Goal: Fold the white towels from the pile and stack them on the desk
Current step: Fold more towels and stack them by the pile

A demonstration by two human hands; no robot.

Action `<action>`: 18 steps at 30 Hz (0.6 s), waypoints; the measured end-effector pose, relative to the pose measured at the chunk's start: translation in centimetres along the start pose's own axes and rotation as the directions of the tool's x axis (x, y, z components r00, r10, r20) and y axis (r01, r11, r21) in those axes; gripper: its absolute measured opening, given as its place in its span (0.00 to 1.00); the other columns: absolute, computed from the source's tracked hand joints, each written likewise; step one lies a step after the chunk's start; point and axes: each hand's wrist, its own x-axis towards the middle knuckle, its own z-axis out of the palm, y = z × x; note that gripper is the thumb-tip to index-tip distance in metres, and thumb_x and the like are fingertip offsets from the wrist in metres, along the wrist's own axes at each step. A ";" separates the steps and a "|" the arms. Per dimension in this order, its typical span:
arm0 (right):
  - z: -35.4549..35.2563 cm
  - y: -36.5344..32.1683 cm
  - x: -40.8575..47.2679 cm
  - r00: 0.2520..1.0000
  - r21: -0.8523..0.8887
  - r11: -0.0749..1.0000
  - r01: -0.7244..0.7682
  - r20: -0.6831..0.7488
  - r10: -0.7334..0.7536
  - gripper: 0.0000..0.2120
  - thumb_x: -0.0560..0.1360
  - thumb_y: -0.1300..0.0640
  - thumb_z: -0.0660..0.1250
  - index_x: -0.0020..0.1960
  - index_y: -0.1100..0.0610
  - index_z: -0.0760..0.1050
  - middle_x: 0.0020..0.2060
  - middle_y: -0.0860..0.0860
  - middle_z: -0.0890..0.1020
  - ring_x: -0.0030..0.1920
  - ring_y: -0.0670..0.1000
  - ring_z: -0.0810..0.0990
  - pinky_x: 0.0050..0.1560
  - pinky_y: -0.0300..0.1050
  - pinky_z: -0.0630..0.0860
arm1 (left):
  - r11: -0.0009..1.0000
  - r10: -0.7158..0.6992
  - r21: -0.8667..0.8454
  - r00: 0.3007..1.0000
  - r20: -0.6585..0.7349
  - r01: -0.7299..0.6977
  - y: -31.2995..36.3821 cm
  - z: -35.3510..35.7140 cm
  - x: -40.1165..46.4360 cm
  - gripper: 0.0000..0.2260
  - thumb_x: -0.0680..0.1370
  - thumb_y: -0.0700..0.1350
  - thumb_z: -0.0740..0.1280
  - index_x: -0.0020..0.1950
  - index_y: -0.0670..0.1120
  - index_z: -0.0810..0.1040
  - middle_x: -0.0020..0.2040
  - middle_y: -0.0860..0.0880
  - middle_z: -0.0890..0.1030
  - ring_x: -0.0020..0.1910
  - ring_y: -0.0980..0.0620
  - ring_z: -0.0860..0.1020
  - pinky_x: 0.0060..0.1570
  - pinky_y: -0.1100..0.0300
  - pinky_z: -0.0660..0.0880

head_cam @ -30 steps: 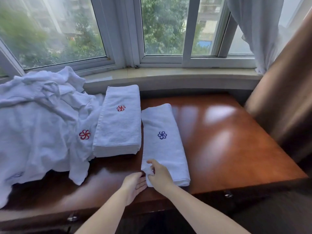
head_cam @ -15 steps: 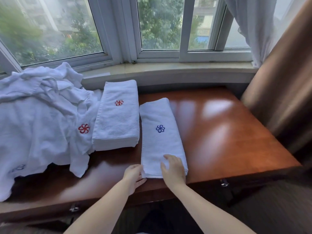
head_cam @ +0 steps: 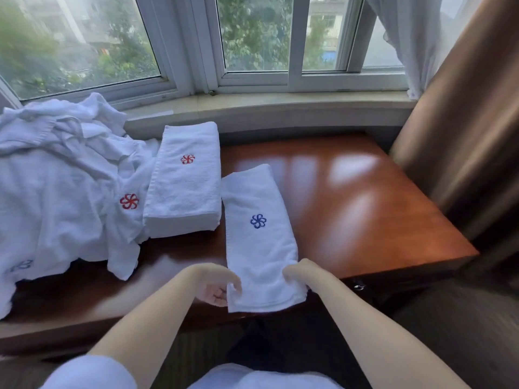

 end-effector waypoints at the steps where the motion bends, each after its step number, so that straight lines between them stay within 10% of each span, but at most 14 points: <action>1: -0.2 -0.2 -0.2 1.000 -0.050 0.999 -0.002 -0.023 0.001 0.20 0.70 0.51 0.60 0.60 0.56 0.72 0.54 0.52 0.79 0.53 0.55 0.79 0.50 0.46 0.75 | 0.999 0.005 -0.034 1.000 -0.015 -0.006 0.1 -0.2 0.2 0.28 0.72 0.38 0.71 0.69 0.39 0.65 0.54 0.41 0.76 0.42 0.47 0.77 0.45 0.56 0.78; 6: -0.6 -1.8 1.2 0.921 -0.118 0.985 0.128 -0.354 -0.162 0.23 0.75 0.47 0.61 0.67 0.56 0.67 0.64 0.55 0.72 0.65 0.58 0.70 0.62 0.51 0.67 | 0.973 0.153 -0.125 0.947 -0.281 -0.194 2.3 0.4 2.1 0.26 0.76 0.48 0.69 0.70 0.39 0.66 0.53 0.42 0.74 0.44 0.46 0.76 0.43 0.55 0.75; 18: -3.1 -8.1 10.8 0.849 -0.373 0.868 0.327 -0.288 -0.444 0.26 0.79 0.52 0.57 0.75 0.48 0.56 0.67 0.54 0.65 0.66 0.56 0.63 0.63 0.49 0.65 | 0.877 0.410 0.001 0.748 -0.522 -0.481 14.5 -2.4 8.6 0.24 0.77 0.39 0.63 0.72 0.43 0.64 0.66 0.44 0.73 0.63 0.42 0.73 0.64 0.48 0.71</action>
